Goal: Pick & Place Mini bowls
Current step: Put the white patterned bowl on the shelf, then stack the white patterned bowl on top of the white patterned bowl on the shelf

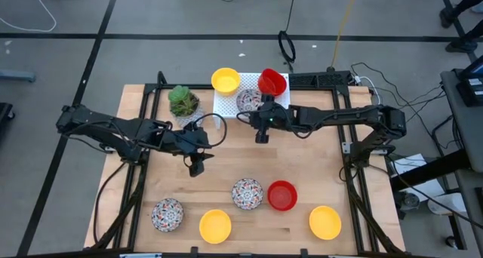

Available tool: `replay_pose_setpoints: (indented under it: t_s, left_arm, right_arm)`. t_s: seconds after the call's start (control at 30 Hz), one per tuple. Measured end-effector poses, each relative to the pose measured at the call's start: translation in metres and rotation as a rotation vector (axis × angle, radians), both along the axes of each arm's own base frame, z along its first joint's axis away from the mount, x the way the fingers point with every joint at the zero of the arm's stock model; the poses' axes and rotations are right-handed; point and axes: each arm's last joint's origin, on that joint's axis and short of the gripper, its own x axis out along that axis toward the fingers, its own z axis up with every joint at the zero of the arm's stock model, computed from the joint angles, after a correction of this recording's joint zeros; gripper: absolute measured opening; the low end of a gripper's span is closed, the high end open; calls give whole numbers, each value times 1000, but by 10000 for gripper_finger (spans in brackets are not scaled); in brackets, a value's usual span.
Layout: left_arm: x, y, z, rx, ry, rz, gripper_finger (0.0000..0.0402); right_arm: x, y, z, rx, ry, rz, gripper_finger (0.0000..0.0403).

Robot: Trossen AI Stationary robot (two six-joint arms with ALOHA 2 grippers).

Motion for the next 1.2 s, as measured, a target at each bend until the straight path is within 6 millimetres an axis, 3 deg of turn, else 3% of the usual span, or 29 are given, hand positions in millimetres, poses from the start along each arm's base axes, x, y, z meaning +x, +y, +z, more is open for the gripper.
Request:
replay_pose_setpoints:
  t_s: [0.4, 0.67, 0.97, 1.2]
  left_arm:
    - [0, 0, 0, -4, 0, 4, 152]
    - [0, 0, 0, -16, 0, 16, 152]
    - [-1, 0, -1, -42, 8, 18, 152]
    - [-6, -17, -3, -317, 98, -78, 152]
  right_arm:
    - [-1, -2, 2, -61, 2, -46, 148]
    - [-2, -4, 3, -168, 33, -135, 175]
    - [-7, 21, 21, -162, -39, -74, 178]
    - [-22, 47, 46, -121, -134, -29, 178]
